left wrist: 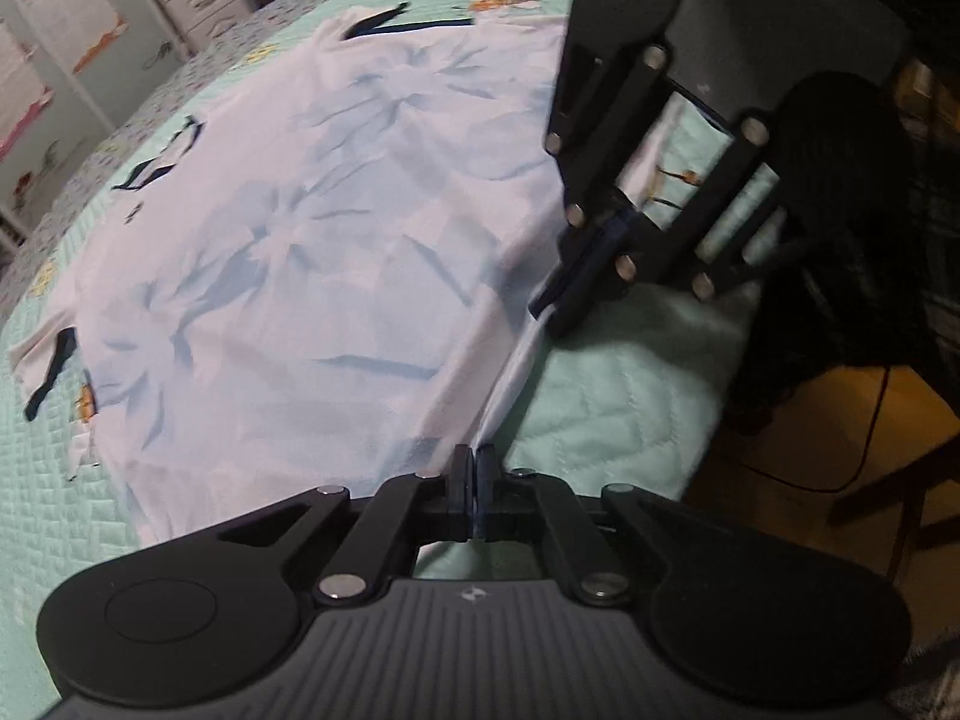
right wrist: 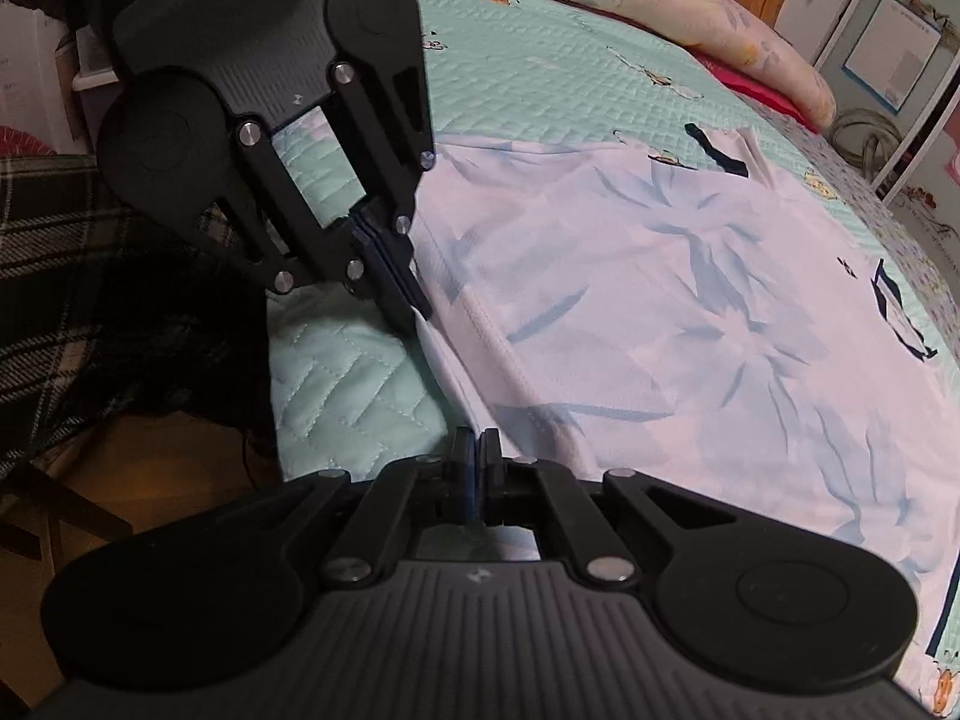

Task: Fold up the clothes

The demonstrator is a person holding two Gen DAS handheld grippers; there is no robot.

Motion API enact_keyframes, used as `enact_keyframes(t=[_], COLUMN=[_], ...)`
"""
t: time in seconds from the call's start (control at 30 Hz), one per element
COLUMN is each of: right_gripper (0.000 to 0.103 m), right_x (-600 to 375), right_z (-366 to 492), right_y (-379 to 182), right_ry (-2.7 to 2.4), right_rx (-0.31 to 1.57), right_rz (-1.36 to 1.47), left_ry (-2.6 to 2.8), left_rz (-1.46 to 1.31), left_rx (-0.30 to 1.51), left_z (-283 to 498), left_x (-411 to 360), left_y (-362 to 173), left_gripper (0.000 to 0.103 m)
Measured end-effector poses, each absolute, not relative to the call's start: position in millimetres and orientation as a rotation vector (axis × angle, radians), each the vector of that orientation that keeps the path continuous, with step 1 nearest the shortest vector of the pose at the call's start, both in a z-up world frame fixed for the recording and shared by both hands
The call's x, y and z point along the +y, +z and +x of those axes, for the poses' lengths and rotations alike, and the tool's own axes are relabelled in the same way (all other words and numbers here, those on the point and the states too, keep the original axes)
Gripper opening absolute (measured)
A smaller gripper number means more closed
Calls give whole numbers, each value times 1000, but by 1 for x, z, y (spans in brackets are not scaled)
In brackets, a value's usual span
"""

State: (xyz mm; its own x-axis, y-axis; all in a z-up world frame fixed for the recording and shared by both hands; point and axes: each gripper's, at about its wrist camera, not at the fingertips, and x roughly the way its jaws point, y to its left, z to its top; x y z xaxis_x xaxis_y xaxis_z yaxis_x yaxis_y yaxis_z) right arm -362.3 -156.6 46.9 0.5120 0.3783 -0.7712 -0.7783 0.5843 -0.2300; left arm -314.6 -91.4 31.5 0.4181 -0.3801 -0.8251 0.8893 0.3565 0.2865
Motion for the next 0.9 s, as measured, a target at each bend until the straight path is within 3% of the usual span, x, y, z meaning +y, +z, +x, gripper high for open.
enact_keyframes(t=[0.43, 0.63, 0.73, 0.87, 0.9], right_gripper=[3, 15, 27, 31, 31], right_x=[-160, -175, -180, -181, -182], right_z=[-377, -378, -380, -385, -386], right_y=[39, 47, 46, 41, 40], right_ry=[679, 664, 638, 612, 607], right_rx=[691, 752, 750, 727, 724], right_rz=[-662, -576, -582, -629, -633], left_ry=[-786, -770, -753, -740, -734], left_rz=[806, 690, 744, 789, 785], left_rx=[698, 771, 745, 718, 718], left_z=[-330, -319, -324, -327, -325], left_x=[-85, -65, -65, -64, -62], left_y=[26, 29, 26, 24, 25], left_gripper=[2, 3, 6, 13, 19])
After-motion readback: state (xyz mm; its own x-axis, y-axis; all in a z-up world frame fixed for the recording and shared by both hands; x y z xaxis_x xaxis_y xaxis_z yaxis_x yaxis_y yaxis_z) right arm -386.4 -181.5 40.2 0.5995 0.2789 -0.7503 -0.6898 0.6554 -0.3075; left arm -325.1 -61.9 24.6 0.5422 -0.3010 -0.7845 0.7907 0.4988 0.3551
